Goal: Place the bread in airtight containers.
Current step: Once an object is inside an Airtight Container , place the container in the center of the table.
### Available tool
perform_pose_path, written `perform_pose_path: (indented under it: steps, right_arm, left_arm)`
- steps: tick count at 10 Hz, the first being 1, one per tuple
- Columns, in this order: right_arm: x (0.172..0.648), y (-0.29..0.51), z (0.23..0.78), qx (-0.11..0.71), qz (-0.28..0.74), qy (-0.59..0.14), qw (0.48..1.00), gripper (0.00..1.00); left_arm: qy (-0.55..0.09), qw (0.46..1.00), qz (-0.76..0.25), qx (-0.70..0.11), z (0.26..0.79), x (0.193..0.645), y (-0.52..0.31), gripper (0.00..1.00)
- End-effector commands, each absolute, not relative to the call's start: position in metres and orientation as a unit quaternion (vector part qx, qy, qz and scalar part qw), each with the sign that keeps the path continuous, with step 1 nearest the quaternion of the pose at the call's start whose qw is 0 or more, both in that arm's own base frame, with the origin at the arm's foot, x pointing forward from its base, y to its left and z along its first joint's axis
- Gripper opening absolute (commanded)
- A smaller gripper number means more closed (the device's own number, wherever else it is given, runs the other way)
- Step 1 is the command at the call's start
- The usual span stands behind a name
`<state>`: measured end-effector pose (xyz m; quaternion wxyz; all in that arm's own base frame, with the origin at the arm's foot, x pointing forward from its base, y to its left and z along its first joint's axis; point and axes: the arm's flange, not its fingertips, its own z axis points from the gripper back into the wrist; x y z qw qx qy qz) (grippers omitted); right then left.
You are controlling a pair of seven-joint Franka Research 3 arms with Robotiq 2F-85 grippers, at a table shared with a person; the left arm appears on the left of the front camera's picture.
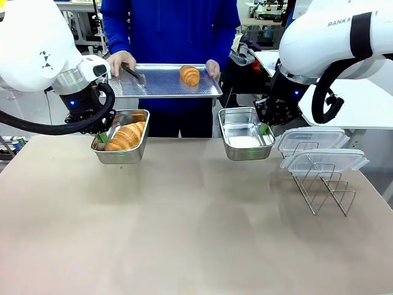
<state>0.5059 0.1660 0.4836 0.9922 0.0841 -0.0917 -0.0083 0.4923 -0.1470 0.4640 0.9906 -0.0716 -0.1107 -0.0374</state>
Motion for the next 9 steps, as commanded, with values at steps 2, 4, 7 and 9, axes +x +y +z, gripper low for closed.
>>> perform_pose_path:
  steps: [2, 4, 7, 9]
  right_arm:
    - [0.507, 0.167, 0.488, 0.077, -0.017, -0.094, 0.992, 0.00]
    - [0.507, 0.167, 0.488, 0.077, -0.017, -0.094, 0.992, 0.00]
    - [0.507, 0.167, 0.488, 0.077, -0.017, -0.094, 0.992, 0.00]
    - [0.507, 0.167, 0.488, 0.077, -0.017, -0.094, 0.992, 0.00]
  left_arm:
    - [-0.113, 0.991, -0.026, -0.059, 0.459, 0.489, -0.140, 0.05]
    - [-0.108, 0.993, -0.010, -0.051, 0.442, 0.493, -0.121, 0.05]
    - [-0.099, 0.994, -0.014, -0.043, 0.394, 0.498, -0.100, 0.05]
    - [-0.113, 0.993, -0.007, -0.033, 0.363, 0.493, -0.091, 0.05]
